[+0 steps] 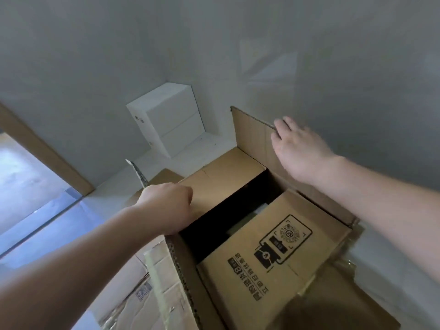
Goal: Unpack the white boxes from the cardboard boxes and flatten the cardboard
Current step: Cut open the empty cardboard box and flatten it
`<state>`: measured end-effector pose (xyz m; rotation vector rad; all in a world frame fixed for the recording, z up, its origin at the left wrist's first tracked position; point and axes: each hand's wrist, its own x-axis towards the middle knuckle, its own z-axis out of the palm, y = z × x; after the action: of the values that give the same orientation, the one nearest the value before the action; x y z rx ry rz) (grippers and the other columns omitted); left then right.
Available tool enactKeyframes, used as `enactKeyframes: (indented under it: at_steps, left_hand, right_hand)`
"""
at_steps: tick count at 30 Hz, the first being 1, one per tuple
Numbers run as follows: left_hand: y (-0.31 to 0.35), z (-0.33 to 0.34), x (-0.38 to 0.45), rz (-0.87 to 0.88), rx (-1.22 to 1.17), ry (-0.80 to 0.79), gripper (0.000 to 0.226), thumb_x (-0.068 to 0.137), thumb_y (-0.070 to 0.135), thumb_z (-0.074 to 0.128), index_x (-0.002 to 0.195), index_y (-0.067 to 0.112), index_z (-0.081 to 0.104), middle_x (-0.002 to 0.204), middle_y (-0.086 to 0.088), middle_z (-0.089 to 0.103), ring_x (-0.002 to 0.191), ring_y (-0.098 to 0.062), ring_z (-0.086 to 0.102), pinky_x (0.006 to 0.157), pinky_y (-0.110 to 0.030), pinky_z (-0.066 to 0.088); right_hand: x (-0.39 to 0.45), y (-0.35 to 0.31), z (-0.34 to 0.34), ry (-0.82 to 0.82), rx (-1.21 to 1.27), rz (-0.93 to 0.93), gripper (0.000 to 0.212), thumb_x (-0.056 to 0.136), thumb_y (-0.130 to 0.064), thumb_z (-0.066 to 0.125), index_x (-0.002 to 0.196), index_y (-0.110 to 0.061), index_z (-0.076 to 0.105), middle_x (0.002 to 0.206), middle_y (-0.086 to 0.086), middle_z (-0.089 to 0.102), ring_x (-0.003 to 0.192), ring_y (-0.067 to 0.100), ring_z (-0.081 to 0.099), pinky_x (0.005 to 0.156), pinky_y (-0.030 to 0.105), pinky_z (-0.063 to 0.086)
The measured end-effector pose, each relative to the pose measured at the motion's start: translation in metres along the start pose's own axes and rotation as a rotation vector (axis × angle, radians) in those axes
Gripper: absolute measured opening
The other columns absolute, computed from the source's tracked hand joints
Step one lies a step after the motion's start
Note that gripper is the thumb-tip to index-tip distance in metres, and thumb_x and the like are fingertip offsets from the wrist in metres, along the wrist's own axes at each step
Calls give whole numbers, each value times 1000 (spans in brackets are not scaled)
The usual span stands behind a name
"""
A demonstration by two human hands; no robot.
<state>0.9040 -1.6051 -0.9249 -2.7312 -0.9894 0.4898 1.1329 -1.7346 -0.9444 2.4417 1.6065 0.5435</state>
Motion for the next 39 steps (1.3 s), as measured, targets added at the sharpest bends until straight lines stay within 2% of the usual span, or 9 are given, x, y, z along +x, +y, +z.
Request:
enactKeyframes:
  at_steps: [2,6,12,19,25,28,32,34,39]
  left_hand:
    - [-8,13,-6,-26,31,-28,26,86,42,42,102,29,57,104,6,61,98,-19,57,75,-30,41]
    - [-22,30,-13,-48,193,-132,55,88,63,37,132,30,44,136,5,49,128,-19,42,103,-41,29]
    - [-34,74,-17,-268,168,-311,87,85,77,15,152,22,7,160,-10,6,147,-30,1,112,-63,-2]
    - [-8,155,1,-607,-701,-231,102,78,76,46,147,6,17,152,-18,22,137,-39,28,110,-49,31]
    - [4,166,15,-672,-1240,-192,39,91,32,55,117,9,39,98,-10,55,81,-22,55,64,-38,55]
    - [6,160,19,-672,-1166,-149,44,88,25,56,121,6,36,95,-10,51,79,-21,52,61,-33,48]
    - [0,158,22,-540,-775,115,79,81,39,64,141,7,23,143,-13,32,132,-30,33,104,-39,35]
    - [-1,153,17,-366,-710,242,75,85,39,60,144,11,24,149,-9,28,139,-26,24,114,-38,26]
    - [17,115,5,32,-782,223,22,93,33,52,112,25,59,105,7,64,99,-15,60,83,-31,51]
  right_hand:
    - [-4,3,25,-51,-122,1,55,93,-6,30,146,4,22,156,28,5,145,41,3,119,46,10]
    - [-7,1,55,-98,-174,30,61,96,-27,19,150,1,9,154,28,-14,144,40,-14,112,50,-14]
    - [2,-2,90,-267,-53,93,83,94,-59,27,152,-4,5,157,23,-8,145,38,-10,118,49,-3]
    - [-1,-14,117,-501,266,136,79,94,-62,25,153,-15,1,159,16,-9,146,36,-6,118,49,3]
    - [-6,-20,127,-607,434,183,79,94,-61,23,152,-20,-12,160,15,-1,146,34,12,116,48,19]
    - [-3,-27,125,-492,278,88,74,96,-59,20,152,-18,-5,159,20,-5,147,35,0,119,49,6]
    - [0,-52,103,-315,371,-126,49,100,-44,29,133,-16,49,146,17,39,138,31,32,115,44,23]
    - [0,-62,83,-333,493,-144,43,99,-41,34,83,-15,65,91,6,67,92,26,62,86,40,48]
    - [-2,-60,44,-343,458,-117,47,97,-40,41,60,-13,50,59,4,51,55,21,47,53,32,38]
